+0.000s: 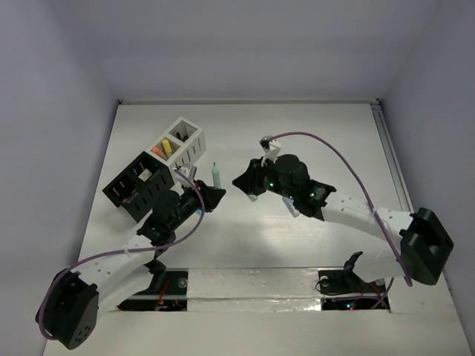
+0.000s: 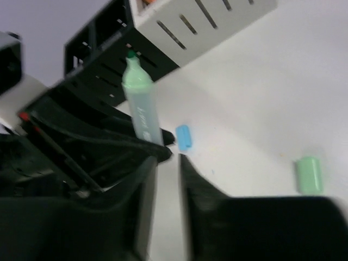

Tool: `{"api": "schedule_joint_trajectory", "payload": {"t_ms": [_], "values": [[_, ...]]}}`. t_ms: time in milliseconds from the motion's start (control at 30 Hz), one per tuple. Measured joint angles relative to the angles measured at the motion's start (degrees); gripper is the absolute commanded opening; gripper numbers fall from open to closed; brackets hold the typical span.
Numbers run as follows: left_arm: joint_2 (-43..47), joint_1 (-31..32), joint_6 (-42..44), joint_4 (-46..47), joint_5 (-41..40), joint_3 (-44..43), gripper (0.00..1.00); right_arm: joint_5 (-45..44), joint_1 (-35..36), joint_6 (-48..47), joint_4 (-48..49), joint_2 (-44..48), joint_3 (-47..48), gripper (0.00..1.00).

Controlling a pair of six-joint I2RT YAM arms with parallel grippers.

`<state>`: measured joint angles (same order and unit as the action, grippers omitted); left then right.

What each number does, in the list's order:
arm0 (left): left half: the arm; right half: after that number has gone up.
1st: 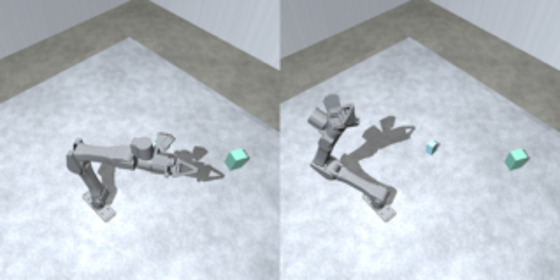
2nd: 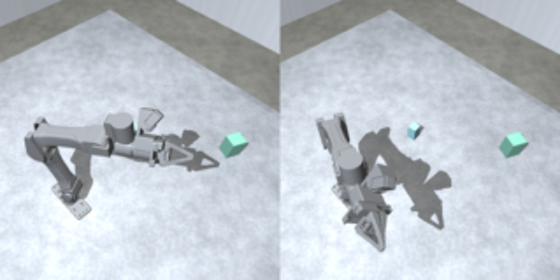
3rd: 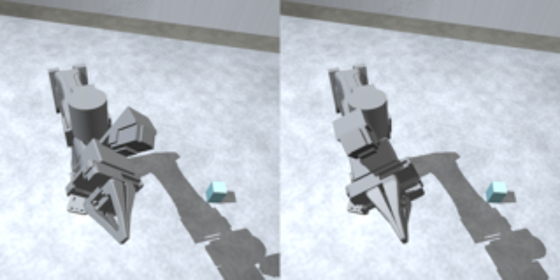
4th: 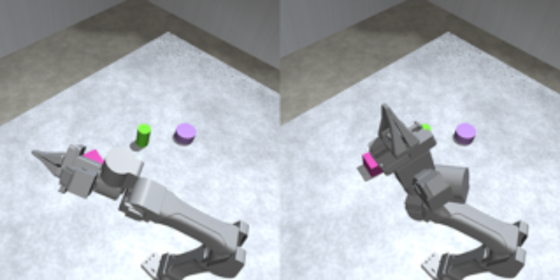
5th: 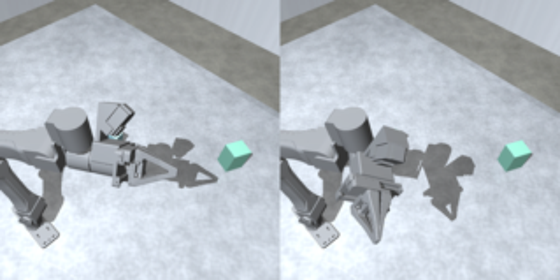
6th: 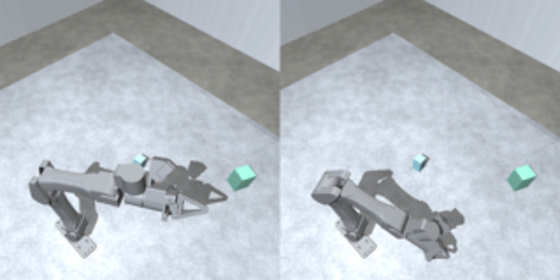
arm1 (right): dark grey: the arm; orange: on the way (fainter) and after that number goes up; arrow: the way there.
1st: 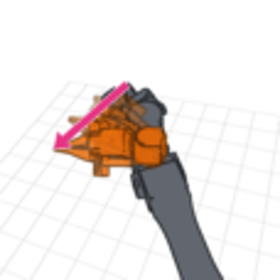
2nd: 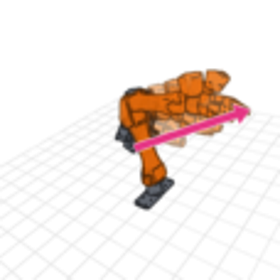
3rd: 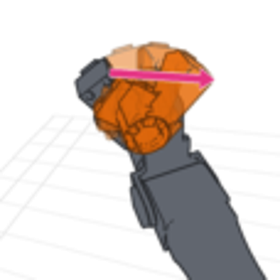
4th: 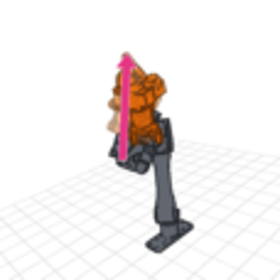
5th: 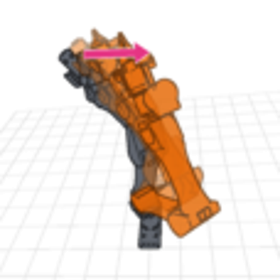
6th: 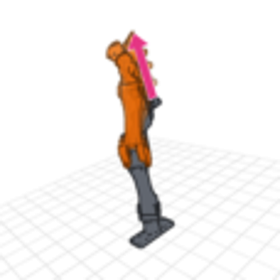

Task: Sort the stationery into containers
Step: Pick up the pen from the center of the board, then close the pen cap on the pen.

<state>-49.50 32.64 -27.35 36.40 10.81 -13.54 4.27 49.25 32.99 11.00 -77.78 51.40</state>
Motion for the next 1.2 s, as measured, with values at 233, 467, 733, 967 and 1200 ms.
{"api": "schedule_joint_trajectory", "payload": {"t_ms": [233,467,733,967,1200], "values": [[3.39,0.0,1.36,-1.55,-1.03,1.4,0.0,0.37,-0.39,-1.46,-5.25,-3.17,-2.73,0.07],[3.32,0.0,2.71,-2.49,-2.08,2.69,0.0,2.91,-1.11,-1.68,-6.12,-14.34,-4.22,0.16],[4.46,0.0,3.17,-2.93,-2.12,2.71,0.0,3.63,-4.44,-0.79,-3.74,-21.44,-3.65,0.13],[4.72,0.0,3.28,-2.91,-2.12,2.71,0.0,2.05,-7.39,-0.46,-3.28,-21.46,-3.78,0.11],[4.72,0.0,3.3,-2.93,-2.12,2.71,0.0,-1.81,-8.87,-0.66,-4.46,-20.44,-3.98,0.11]]}}
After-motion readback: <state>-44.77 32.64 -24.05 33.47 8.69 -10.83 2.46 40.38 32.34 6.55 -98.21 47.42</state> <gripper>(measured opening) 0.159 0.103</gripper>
